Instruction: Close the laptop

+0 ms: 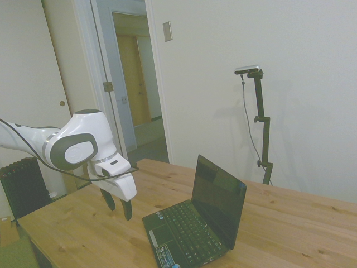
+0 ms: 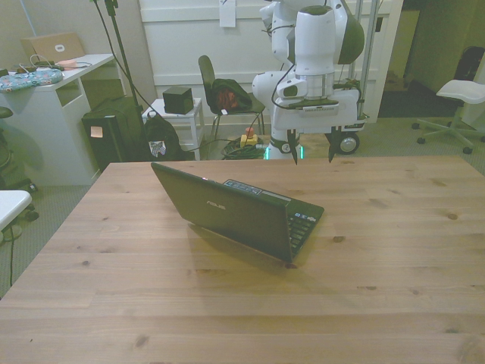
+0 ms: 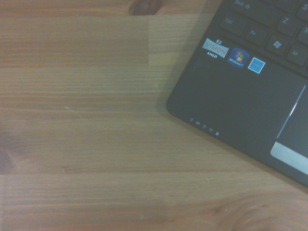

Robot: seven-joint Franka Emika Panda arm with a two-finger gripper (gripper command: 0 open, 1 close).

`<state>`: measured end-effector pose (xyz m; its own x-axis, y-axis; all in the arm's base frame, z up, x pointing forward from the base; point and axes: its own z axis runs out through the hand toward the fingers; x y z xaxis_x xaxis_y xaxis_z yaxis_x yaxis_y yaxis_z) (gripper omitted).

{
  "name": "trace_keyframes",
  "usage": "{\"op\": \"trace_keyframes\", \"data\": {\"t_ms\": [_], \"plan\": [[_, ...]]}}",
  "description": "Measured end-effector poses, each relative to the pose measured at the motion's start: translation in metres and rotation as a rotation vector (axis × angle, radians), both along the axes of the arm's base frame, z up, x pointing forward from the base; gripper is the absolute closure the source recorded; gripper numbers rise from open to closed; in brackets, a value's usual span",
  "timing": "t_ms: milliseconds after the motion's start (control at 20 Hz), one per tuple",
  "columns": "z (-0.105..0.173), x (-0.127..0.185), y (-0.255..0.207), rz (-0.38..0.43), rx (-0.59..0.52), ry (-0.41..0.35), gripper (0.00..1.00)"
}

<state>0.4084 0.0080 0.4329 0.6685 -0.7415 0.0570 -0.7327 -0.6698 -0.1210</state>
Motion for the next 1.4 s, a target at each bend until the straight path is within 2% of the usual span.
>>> {"op": "trace_keyframes", "data": {"t_ms": [150,350,450,750,950,1150,1400], "plan": [[0.000,0.000,-0.002,0.002,-0.020,0.000,0.00],[0.018,0.006,-0.022,-0.059,-0.058,-0.032,0.00],[0.039,0.011,-0.038,-0.093,-0.063,-0.061,0.00],[0.125,0.025,-0.111,-0.221,-0.097,-0.144,0.00],[0.160,0.046,-0.169,-0.311,-0.124,-0.192,0.00],[0.177,0.076,-0.223,-0.388,-0.137,-0.225,0.00],[0.180,0.115,-0.274,-0.444,-0.144,-0.241,0.00]]}}
